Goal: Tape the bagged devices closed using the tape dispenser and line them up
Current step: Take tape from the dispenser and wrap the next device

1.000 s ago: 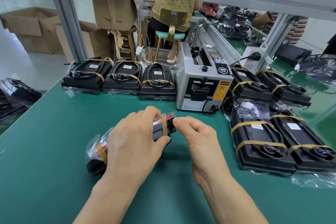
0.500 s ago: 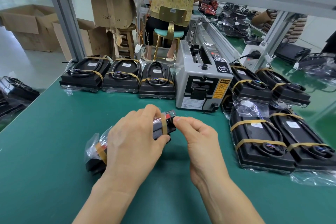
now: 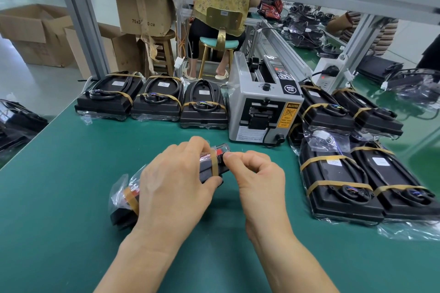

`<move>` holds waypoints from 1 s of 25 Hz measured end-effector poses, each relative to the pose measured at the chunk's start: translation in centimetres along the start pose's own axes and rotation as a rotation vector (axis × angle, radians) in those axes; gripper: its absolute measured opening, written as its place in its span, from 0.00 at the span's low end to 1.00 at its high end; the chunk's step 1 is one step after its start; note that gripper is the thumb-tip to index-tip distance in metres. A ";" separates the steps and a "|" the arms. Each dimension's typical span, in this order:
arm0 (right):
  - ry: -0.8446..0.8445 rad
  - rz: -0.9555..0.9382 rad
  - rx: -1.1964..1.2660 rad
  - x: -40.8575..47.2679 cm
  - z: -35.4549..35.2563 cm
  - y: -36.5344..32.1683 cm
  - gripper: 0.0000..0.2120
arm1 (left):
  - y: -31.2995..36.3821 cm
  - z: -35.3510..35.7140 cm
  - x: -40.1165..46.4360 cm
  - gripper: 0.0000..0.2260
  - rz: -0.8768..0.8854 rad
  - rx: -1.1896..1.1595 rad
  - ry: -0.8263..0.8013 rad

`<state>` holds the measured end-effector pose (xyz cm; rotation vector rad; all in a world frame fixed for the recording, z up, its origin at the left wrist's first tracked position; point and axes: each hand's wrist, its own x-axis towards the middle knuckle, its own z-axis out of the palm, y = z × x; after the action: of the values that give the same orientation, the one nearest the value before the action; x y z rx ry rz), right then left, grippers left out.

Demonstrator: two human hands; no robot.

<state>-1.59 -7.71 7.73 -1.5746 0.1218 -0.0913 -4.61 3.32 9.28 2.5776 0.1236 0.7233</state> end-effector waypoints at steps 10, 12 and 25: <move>0.105 -0.115 -0.256 -0.7 0.6 -0.2 0.08 | -0.2 0.2 -0.1 0.19 0.024 -0.022 0.008; 0.113 -0.125 -0.278 -0.8 0.8 -0.1 0.07 | -0.2 0.3 -0.1 0.18 0.026 -0.023 0.015; -0.163 -0.089 0.104 -0.2 0.1 2.0 0.12 | 0.0 0.0 -0.1 0.17 0.037 -0.022 0.032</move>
<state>-1.77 -7.58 5.73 -1.4777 -0.0801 -0.0377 -4.70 3.32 9.17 2.5547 0.0779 0.7749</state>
